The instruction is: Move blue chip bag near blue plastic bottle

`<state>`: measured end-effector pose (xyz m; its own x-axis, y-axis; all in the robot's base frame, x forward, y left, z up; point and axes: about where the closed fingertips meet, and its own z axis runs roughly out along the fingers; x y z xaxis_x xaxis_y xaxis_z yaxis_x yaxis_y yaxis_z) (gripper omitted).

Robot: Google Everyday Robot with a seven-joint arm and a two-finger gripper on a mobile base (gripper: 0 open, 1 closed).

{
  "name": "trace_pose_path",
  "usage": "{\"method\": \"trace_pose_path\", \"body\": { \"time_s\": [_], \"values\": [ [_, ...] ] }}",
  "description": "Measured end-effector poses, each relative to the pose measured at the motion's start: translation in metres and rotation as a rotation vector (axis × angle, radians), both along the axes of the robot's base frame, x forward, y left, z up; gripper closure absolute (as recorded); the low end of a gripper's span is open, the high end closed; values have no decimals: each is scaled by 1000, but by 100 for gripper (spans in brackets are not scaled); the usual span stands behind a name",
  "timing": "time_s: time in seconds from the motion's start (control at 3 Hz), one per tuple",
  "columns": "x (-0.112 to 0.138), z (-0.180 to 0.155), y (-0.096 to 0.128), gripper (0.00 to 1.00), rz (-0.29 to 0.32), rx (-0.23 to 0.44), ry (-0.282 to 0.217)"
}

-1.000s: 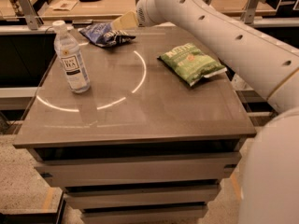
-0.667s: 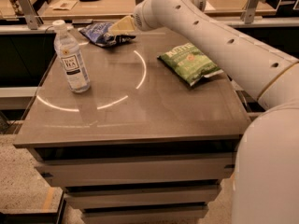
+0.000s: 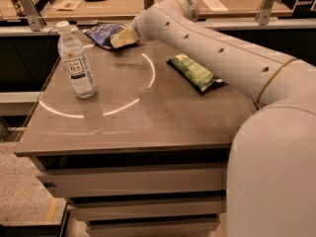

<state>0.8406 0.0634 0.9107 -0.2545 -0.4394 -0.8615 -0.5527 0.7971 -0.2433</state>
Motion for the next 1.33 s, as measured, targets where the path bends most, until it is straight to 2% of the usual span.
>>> {"method": "trace_pose_path", "body": {
  "time_s": [0.33, 0.67, 1.0, 1.33],
  "values": [
    [8, -19, 12, 0, -4, -27, 35],
    [12, -30, 29, 0, 57, -17, 91],
    [20, -31, 52, 0, 134, -11, 123],
    [27, -33, 63, 0, 163, -11, 135]
  ]
}}
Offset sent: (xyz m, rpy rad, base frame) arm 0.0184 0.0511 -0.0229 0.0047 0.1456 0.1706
